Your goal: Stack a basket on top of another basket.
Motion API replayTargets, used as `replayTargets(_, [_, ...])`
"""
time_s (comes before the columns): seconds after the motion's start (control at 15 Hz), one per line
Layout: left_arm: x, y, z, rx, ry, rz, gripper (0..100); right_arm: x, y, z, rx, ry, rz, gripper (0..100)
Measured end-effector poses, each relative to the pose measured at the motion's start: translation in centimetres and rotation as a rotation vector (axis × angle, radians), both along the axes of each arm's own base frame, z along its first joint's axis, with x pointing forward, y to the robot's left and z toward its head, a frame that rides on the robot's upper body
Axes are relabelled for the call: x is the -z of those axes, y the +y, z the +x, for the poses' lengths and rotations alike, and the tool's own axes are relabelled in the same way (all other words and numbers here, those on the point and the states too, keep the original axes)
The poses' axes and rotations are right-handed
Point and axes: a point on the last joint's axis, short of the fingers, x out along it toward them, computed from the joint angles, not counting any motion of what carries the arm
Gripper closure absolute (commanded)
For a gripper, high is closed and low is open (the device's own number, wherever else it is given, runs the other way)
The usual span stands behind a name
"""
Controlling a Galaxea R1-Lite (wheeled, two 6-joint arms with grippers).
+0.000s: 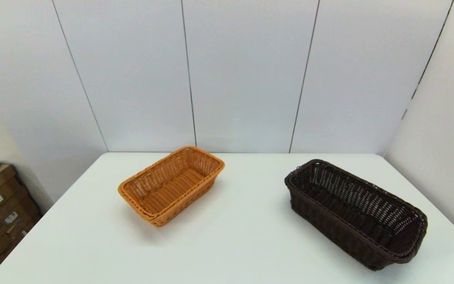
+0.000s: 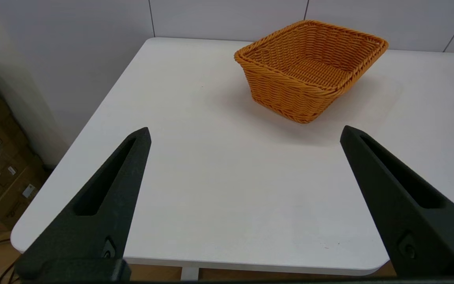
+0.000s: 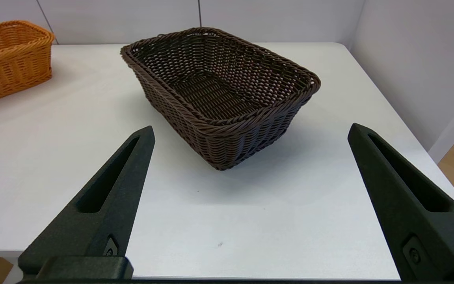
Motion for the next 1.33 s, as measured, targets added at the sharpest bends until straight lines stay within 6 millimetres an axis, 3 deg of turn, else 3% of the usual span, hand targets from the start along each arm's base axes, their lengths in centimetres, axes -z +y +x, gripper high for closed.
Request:
replayTargets(0.87, [-0.4,0.0,-0.1,0.010,-0.010,0.020,0,0.0,0.0,0.0,0.000,0.000,0.000,0])
replayTargets(1.13, [-4.1,-0.2,-1.6,0.107,0.004,0.039,0,0.0,0.0,0.0,0.000,0.000,0.000,0])
replayTargets(1.33, [-7.6,-0.3,-0.9,0.149,0.144,0.022,0,0.0,0.0,0.0,0.000,0.000,0.000,0])
